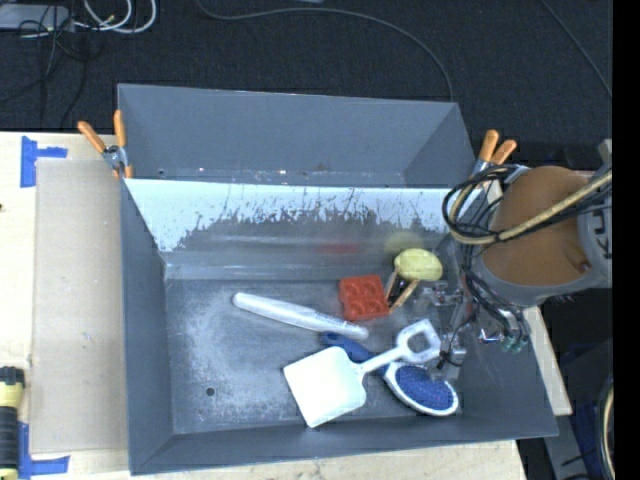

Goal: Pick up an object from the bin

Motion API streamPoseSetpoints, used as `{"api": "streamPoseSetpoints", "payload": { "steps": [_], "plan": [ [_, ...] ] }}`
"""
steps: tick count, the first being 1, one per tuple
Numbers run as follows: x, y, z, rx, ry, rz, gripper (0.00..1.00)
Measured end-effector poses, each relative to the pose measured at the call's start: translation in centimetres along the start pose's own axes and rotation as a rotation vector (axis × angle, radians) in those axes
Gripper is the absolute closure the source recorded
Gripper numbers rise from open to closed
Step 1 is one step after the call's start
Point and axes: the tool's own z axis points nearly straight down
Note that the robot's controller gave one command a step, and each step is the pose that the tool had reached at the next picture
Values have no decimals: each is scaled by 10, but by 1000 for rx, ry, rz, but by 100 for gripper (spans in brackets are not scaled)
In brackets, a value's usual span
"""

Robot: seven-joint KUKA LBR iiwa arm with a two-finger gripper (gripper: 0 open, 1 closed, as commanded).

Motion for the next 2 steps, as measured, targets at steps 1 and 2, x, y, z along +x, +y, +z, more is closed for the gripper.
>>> {"api": "streamPoseSetpoints", "payload": {
  "steps": [1,2],
  "plan": [
    [-1,0,-4,1,-6,-3,0],
    [-5,13,-1,2,-6,-167,0]
  ]
}}
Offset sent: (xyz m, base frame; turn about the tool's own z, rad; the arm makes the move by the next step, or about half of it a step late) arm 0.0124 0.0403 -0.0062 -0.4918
